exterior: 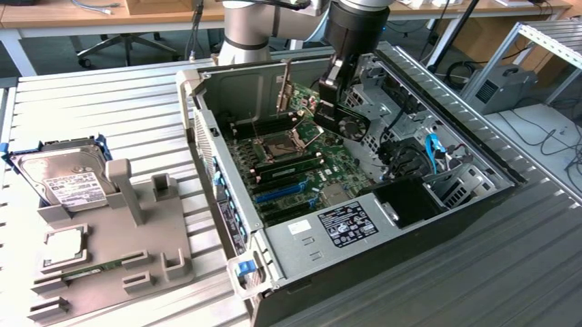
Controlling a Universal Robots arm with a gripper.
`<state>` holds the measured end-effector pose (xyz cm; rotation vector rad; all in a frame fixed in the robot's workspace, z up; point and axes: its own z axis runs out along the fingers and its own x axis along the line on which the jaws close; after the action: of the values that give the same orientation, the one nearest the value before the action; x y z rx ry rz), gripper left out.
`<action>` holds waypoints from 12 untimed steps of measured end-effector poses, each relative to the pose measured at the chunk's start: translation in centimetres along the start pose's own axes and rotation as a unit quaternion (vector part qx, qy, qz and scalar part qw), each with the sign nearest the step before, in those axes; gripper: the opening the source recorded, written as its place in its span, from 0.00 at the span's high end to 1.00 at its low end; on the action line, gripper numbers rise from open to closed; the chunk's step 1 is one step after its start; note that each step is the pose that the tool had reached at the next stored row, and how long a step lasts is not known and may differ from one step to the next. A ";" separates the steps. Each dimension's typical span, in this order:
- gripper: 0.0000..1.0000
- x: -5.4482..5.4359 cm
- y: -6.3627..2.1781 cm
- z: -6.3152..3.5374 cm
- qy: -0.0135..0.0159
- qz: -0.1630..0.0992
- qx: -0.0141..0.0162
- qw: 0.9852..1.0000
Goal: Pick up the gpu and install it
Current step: 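Insert the gpu into the slot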
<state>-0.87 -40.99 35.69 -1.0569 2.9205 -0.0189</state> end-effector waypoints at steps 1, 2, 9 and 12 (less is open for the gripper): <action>0.74 0.0 0.00 0.00 0.000 -0.001 0.000 1.000; 0.74 0.0 0.00 0.00 0.000 -0.002 0.000 1.000; 0.74 0.0 0.00 0.00 0.000 -0.007 0.000 1.000; 0.74 0.0 0.00 0.00 0.000 -0.010 0.000 1.000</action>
<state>-0.87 -40.99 35.68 -1.0850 2.9101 -0.0183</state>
